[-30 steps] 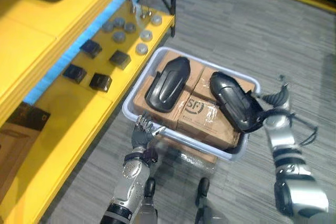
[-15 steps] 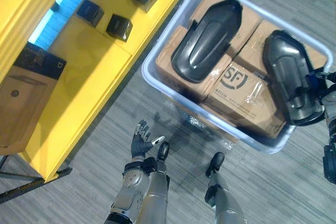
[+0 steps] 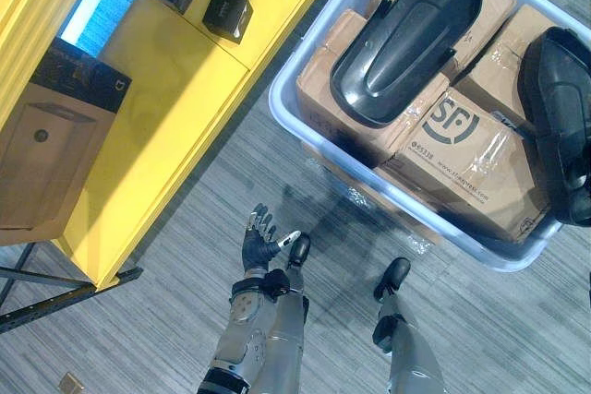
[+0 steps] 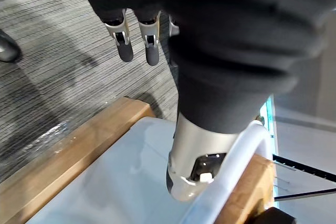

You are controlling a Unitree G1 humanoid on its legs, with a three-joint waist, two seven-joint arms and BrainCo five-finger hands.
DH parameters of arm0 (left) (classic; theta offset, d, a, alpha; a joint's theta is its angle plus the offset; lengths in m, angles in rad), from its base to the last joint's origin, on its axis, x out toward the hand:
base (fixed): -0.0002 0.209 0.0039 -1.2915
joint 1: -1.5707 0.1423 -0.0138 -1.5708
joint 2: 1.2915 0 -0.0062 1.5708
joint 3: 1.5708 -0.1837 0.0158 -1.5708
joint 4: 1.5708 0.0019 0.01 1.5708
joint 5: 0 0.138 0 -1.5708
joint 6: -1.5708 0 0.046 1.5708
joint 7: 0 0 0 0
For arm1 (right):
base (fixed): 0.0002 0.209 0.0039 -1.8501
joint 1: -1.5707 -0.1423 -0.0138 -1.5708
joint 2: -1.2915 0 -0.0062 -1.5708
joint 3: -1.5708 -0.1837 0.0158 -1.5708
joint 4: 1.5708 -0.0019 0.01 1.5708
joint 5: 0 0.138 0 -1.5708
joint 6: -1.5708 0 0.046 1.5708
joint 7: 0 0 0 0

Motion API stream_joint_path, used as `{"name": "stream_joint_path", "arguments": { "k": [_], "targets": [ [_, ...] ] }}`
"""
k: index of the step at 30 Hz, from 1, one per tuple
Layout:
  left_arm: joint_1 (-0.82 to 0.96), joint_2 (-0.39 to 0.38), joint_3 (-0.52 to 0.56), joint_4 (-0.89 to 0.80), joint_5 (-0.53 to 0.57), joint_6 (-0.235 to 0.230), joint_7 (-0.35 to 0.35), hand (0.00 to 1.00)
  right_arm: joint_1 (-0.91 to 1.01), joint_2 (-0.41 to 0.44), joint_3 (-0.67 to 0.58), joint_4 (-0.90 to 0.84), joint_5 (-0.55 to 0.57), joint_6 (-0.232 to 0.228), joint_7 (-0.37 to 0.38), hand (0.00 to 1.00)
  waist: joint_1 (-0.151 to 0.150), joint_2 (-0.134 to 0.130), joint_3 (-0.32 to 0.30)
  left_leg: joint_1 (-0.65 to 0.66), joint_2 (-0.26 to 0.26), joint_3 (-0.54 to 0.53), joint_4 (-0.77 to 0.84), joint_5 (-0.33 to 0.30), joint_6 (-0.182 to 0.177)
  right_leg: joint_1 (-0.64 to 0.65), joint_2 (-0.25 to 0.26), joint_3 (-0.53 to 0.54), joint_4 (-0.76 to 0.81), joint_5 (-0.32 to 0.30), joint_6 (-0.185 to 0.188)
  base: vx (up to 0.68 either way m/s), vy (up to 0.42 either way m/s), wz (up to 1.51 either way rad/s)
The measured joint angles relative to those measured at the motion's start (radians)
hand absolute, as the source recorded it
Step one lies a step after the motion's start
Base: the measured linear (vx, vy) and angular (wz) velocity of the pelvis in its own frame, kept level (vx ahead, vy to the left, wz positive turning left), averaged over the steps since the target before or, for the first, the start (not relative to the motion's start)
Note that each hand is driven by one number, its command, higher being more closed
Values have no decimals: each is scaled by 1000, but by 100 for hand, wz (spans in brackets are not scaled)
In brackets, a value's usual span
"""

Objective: Walk over and take plastic housings, then place them on the shelf

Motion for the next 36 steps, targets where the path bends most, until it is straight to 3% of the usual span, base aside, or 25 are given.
{"name": "stream_joint_path", "arguments": {
  "k": [6, 15, 19, 21, 23, 27, 32, 36],
  "targets": [
    [0, -6, 21, 1, 0, -1, 1, 0, 101, 92, -37, -112, -11, -2, -13, 100, -19, 7, -1, 84, 1, 4, -13, 1, 0, 62, -5, 3, 25, -21, -4, 51, -62, 0],
    [44, 82, 21, -71, 0, -3, -9, 0, 234, 157, -40, -414, -182, 4, -31, 100, -93, 5, 0, 283, -2, 17, -72, 7, 8, 232, -19, 7, 28, -46, 10, 34, -55, 3],
    [35, 149, 18, -152, 2, -8, -34, 0, 286, 211, -67, -554, -248, 4, -29, 100, -135, -23, -1, 383, 2, 45, -123, 14, 17, 297, -20, 30, 26, -51, 12, 30, -44, -14],
    [21, 154, 15, -158, 12, -9, -40, 0, 317, 227, -69, -597, -272, 4, -27, 100, -139, -38, -12, 414, 4, 61, -134, 14, 18, 319, -18, 42, 19, -51, 12, 37, -20, -23],
    [-27, 185, -26, -156, 20, -9, -44, 0, 360, 269, -71, -668, -305, 4, -17, 100, -154, -71, -42, 448, 8, 78, -158, 15, 19, 338, -13, 56, 3, -52, 13, 61, -15, -19],
    [-155, 202, -104, -94, 19, 1, -76, 0, 390, 335, -64, -756, -346, 4, 14, 100, -172, -103, -82, 509, 14, 106, -187, 15, 20, 388, -2, 81, -39, -36, 19, 68, 7, -17],
    [-304, 182, -140, 24, 13, 24, -85, 0, 412, 368, -17, -917, -412, 3, 35, 100, -186, -121, -150, 571, 22, 156, -210, 18, 23, 447, 13, 113, -107, -14, 24, 87, 10, -25],
    [-408, 169, -168, 140, -90, 42, -85, 0, 415, 399, 46, -983, -471, 2, 53, 100, -196, -127, -215, 624, 29, 194, -226, 19, 25, 493, 25, 138, -146, -7, 23, 101, -2, -21]
  ]
}}
